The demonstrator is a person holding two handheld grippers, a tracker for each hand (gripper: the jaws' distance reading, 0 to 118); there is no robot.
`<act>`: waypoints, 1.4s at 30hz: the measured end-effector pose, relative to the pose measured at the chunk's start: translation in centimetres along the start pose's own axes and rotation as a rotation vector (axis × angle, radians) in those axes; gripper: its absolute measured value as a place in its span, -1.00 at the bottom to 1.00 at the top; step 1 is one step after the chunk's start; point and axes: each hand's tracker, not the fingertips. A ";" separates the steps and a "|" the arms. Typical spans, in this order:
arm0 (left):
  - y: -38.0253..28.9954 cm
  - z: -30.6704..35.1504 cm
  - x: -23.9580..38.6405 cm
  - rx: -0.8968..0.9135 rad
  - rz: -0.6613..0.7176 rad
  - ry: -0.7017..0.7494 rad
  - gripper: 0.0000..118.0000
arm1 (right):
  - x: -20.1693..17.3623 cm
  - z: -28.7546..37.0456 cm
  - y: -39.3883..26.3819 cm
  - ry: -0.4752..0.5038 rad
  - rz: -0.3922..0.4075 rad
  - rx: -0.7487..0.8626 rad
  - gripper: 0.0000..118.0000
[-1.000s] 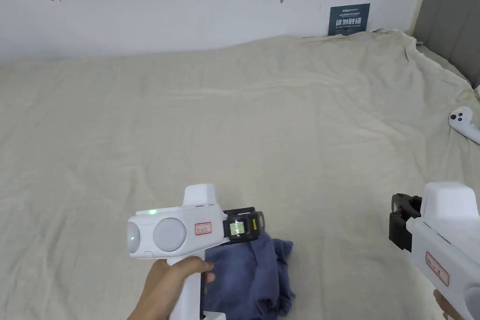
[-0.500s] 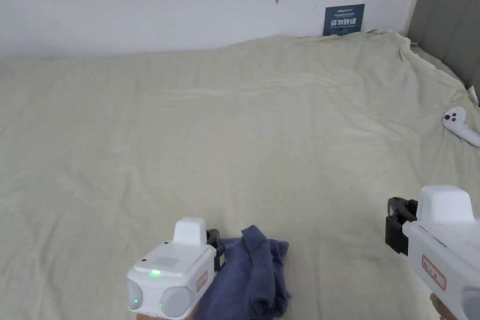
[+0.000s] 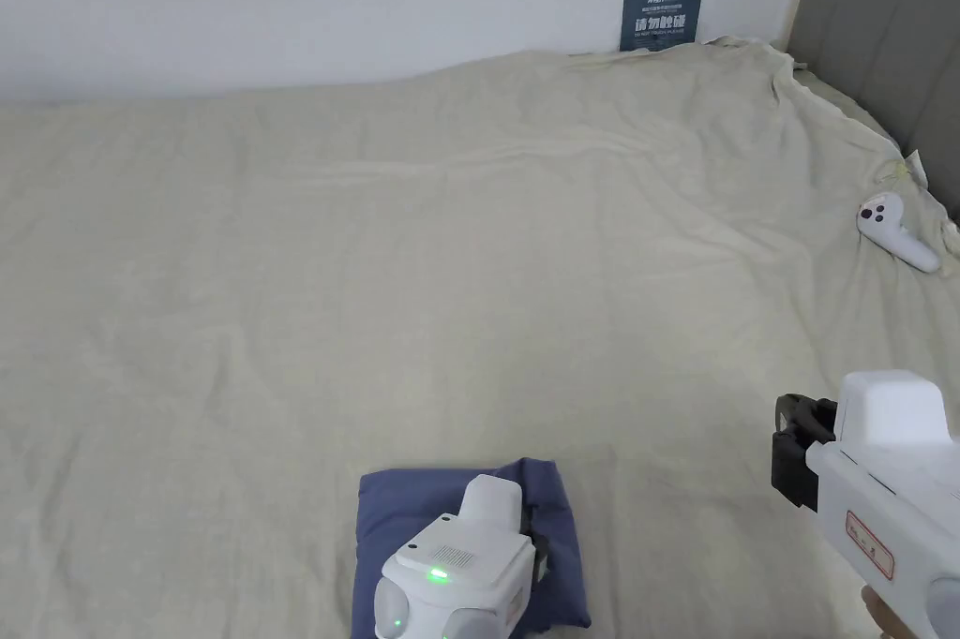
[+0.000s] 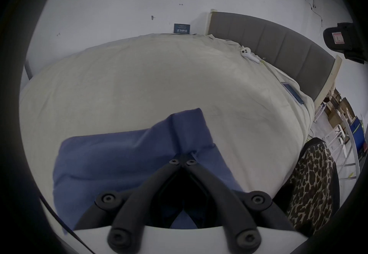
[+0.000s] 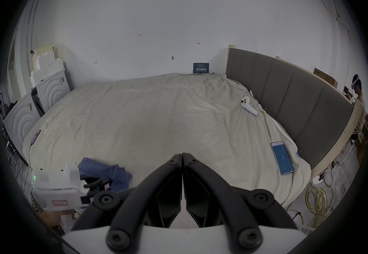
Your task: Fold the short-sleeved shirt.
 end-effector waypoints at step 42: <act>7.5 21.9 -13.7 0.596 0.071 0.409 -1.00 | -7.8 3.0 5.2 0.077 0.056 0.363 -1.00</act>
